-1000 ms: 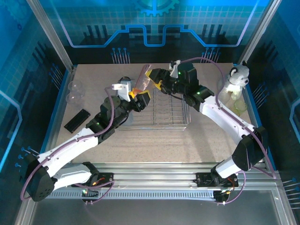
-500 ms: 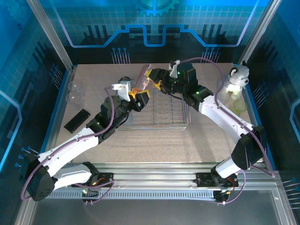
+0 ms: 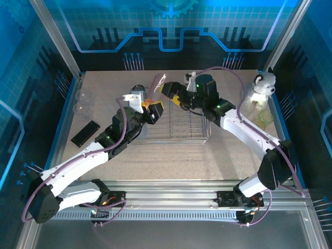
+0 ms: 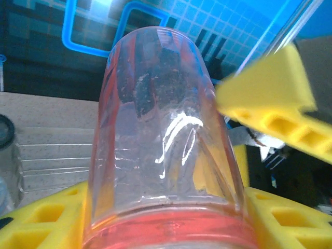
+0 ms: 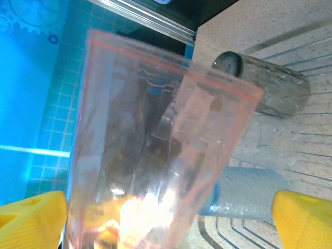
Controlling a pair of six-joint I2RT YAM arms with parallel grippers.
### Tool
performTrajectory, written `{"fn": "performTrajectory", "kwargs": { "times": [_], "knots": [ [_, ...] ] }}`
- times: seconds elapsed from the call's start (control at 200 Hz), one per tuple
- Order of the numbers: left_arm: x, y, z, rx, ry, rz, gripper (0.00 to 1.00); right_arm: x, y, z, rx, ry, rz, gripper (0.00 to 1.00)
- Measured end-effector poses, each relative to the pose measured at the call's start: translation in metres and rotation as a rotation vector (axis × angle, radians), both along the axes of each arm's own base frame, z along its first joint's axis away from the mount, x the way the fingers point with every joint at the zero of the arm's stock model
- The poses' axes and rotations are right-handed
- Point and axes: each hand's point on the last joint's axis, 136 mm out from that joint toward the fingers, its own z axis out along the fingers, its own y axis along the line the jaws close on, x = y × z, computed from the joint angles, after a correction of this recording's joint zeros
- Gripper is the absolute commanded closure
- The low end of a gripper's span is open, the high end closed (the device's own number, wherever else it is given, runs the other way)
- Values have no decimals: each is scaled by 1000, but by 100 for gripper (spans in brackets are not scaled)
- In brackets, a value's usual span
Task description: Load the cups into the dish rack
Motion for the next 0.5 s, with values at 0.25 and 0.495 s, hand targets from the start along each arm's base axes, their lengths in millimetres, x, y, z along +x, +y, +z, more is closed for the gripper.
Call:
{"fn": "performTrajectory", "kwargs": {
  "times": [0.25,0.495],
  "knots": [
    [1,16,34,100,102,71,96,-28,-51,8,-213,-153,-52,0],
    [3,21,66,226,265,69,100,-31,-157,4,-580,-210,-258,0]
  ]
}}
